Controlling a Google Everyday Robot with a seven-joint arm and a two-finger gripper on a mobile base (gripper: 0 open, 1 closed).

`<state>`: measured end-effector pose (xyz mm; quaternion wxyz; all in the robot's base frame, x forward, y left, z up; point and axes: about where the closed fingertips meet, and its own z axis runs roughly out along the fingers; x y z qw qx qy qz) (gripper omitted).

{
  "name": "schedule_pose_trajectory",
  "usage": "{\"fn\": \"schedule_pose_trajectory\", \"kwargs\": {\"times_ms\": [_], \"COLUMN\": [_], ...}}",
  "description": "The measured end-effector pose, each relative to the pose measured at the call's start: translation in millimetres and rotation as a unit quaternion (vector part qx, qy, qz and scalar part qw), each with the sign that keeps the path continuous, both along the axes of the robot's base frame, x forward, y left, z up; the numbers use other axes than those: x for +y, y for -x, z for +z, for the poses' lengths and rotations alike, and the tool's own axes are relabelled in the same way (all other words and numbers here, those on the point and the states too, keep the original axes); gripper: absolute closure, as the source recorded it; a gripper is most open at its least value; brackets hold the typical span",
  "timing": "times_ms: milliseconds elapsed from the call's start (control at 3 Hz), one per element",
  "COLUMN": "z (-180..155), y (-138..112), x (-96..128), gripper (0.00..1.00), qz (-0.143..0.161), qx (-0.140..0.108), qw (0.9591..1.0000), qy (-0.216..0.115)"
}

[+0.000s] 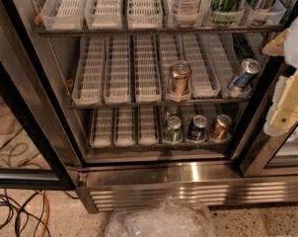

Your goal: Pick orange can from bottom shelf of fridge

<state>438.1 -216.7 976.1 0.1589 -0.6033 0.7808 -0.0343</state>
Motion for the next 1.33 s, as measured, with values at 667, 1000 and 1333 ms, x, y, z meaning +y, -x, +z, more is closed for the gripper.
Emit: {"fn": "schedule_pose_trajectory", "kwargs": {"times_ms": [667, 1000, 1333], "z": [-3.2, -16.8, -28.5], "y": [-0.1, 4.2, 8.8], "x": [3.5, 4.0, 10.1], "gripper": [0.0, 0.0, 0.0], "qz": [-0.002, -0.011, -0.021], "qx": [-0.011, -0.027, -0.053], "qw": [0.9999, 0.9977, 0.9913], "qy": [-0.012, -0.061, -0.119]}}
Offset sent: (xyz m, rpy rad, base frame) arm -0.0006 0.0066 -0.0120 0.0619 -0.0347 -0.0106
